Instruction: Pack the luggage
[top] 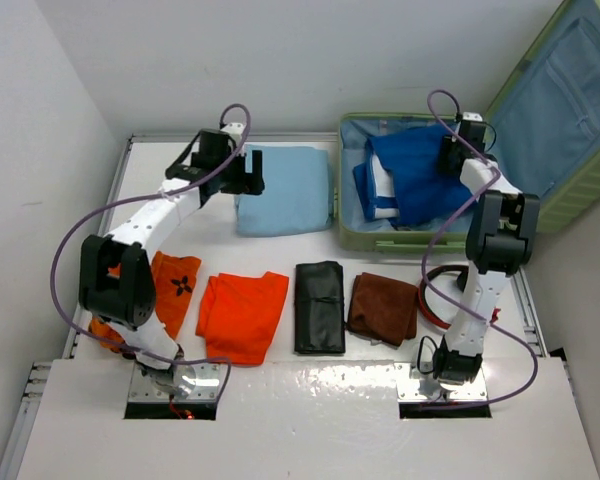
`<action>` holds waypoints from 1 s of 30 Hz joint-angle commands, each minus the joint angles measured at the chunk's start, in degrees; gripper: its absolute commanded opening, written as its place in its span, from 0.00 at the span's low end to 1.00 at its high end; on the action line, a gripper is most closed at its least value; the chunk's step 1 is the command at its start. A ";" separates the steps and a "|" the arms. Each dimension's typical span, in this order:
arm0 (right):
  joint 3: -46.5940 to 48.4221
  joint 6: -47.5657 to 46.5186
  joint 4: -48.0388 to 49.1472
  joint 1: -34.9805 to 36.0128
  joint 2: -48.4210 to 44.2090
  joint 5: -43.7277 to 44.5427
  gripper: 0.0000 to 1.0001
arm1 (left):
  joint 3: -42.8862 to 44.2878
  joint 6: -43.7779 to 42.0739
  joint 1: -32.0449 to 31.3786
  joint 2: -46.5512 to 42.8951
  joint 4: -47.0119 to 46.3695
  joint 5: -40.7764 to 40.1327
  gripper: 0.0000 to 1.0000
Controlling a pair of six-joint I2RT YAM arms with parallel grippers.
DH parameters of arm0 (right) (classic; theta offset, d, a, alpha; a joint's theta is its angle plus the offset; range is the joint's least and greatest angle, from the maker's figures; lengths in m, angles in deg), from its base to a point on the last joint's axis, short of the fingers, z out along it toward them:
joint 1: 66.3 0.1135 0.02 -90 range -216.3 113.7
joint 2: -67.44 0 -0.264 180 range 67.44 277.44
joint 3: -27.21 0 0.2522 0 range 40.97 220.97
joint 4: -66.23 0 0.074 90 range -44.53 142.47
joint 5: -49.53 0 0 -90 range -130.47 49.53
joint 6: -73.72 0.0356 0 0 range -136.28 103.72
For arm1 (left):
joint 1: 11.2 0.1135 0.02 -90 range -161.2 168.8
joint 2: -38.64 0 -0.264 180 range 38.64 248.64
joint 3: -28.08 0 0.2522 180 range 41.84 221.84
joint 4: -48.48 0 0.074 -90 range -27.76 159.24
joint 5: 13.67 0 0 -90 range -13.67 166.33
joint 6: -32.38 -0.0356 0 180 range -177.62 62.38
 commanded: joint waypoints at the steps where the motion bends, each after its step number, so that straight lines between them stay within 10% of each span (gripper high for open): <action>1: -1.67 -1.90 0.74 4.98 -8.30 -11.05 0.52 | 4.48 1.33 -2.98 5.42 1.91 -11.95 0.93; 13: -4.04 -3.40 -0.05 16.32 -26.60 -25.38 0.69 | 29.53 6.25 -6.77 35.74 16.14 -28.75 0.86; 30: -4.93 5.73 -4.27 28.63 -21.78 -31.28 0.69 | 7.15 8.99 9.04 29.17 16.86 -22.98 0.72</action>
